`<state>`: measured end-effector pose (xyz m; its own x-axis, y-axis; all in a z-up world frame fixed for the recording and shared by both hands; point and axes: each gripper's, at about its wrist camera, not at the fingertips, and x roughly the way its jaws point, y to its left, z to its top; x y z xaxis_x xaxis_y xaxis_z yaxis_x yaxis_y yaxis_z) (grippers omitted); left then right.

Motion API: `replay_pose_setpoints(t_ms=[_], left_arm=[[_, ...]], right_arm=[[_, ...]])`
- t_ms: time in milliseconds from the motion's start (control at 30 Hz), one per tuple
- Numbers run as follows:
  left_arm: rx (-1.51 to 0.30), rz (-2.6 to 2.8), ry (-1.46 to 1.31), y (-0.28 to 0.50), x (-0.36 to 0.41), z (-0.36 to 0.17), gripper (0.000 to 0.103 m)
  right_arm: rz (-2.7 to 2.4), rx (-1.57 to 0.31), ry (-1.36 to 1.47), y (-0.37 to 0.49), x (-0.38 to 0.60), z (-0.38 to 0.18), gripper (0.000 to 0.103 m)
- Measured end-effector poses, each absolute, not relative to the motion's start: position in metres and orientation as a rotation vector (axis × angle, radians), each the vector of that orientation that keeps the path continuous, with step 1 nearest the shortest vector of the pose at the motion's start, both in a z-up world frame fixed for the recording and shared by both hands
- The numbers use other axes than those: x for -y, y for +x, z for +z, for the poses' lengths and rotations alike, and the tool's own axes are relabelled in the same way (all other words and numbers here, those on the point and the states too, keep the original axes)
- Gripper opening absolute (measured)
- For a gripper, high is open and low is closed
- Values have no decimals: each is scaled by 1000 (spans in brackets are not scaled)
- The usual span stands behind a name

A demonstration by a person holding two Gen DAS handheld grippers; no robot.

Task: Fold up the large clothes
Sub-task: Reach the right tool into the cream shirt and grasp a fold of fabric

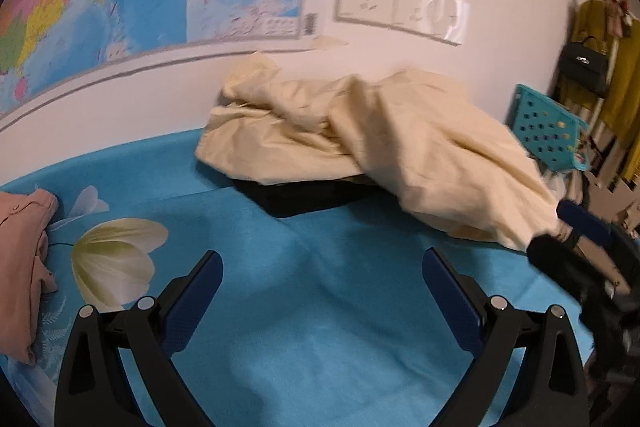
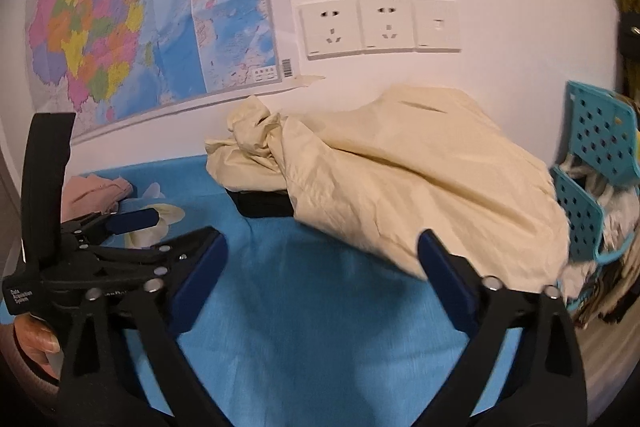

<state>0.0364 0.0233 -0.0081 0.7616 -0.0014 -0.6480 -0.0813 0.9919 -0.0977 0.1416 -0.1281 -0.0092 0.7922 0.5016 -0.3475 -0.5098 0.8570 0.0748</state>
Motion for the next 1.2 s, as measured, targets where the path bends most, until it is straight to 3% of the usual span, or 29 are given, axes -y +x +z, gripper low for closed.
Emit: replay_pose_setpoints(t_ms=[367,400,433,467,500,567,700,767,833,933,1000,1067,1100,1200], left_arm=[[-757,151,-188,72,-73,-26,96],[-762,157,-184,74,-75,-29,96],[-765,161,-181,75,-76,-30,96],[-769,163,-180,76,-78,-31,96],[-771,165,-179,77,-79,-32,96],[-767,173,-177,79,-84,-34,96],[-762,187,-182,86,-99,-34,96],[-757,198,-186,91,-106,-34,96],[-747,209,-180,93,-110,-33,96],[-743,215,-188,94,-116,-33,96],[-747,215,-190,94,-119,-36,96],[-753,215,-186,94,-117,-38,96],[-756,210,-184,93,-115,-38,96],[-745,173,-180,94,-117,-40,96]], right_arm=[[595,-445,-269,248,43,-2,78],[596,-455,-279,256,38,-3,65],[593,-469,-297,266,32,-4,38],[591,-471,-309,270,31,-4,27],[612,-478,-307,273,33,0,16],[654,-451,-276,267,44,14,9],[693,-396,-181,251,87,47,11],[699,-417,-218,250,86,49,22],[687,-423,-322,248,69,42,48],[700,-433,-428,251,32,28,60],[713,-454,-475,260,13,19,61],[707,-479,-516,268,-3,9,46],[706,-485,-526,272,-7,8,10],[717,-463,-458,268,7,31,3]])
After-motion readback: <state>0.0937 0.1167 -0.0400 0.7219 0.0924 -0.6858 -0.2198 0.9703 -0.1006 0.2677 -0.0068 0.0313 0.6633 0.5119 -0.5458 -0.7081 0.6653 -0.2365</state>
